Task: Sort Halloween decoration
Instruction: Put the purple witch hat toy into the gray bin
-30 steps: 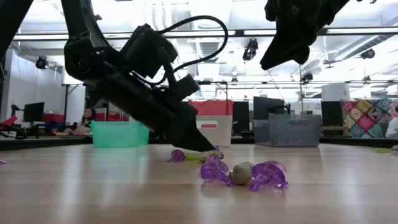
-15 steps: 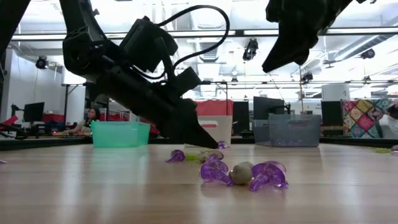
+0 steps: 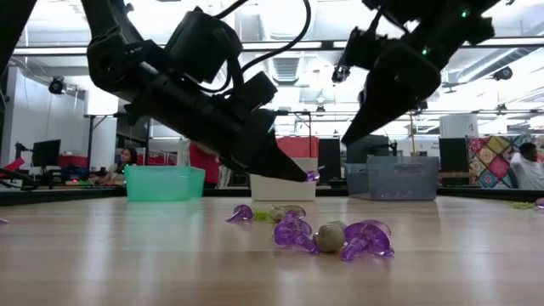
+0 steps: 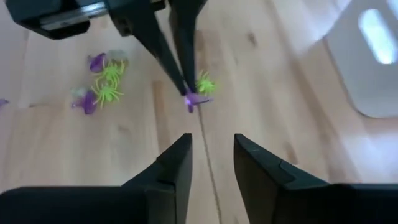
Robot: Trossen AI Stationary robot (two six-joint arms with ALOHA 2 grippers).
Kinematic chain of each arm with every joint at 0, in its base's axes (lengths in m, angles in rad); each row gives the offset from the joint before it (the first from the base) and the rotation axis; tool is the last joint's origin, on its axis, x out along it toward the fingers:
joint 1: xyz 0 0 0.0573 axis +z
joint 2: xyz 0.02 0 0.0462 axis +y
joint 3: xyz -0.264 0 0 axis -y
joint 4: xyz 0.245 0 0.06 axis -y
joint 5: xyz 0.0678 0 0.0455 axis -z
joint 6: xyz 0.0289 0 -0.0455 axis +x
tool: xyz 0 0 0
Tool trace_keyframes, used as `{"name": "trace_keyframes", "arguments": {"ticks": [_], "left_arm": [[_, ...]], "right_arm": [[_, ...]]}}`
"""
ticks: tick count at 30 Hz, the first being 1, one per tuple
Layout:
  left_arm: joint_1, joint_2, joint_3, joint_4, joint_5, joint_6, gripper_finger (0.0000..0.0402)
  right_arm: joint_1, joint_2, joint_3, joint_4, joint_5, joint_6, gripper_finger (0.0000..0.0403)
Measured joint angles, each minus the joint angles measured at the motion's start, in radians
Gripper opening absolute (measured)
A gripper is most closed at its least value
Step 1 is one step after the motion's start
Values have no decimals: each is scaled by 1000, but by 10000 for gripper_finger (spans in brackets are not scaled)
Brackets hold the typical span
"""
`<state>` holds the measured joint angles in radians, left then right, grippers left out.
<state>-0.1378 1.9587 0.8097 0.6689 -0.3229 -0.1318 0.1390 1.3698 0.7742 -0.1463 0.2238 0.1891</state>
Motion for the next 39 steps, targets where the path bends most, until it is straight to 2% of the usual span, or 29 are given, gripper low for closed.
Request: {"name": "trace_keyframes", "arguments": {"ticks": [5, 11, 23, 28, 36, 39], "left_arm": [[-1, 0, 18, 0, 0, 0, 0], [-3, 0, 30, -1, 0, 0, 0], [-3, 0, 46, -4, 1, 8, 0], [-7, 0, 46, -5, 1, 18, 0], [-9, 0, 46, -5, 0, 19, 0], [-9, 0, 46, -5, 0, 19, 0]], "right_arm": [[-2, 84, 0, 97, -22, -18, 130], [-14, 146, 1, 147, -22, -19, 133], [-24, 164, 4, 196, -52, -27, 129], [-25, 167, 4, 197, -51, -30, 103], [-26, 170, 4, 196, -53, -44, 22], [-26, 170, 4, 195, -53, -47, 11]]}}
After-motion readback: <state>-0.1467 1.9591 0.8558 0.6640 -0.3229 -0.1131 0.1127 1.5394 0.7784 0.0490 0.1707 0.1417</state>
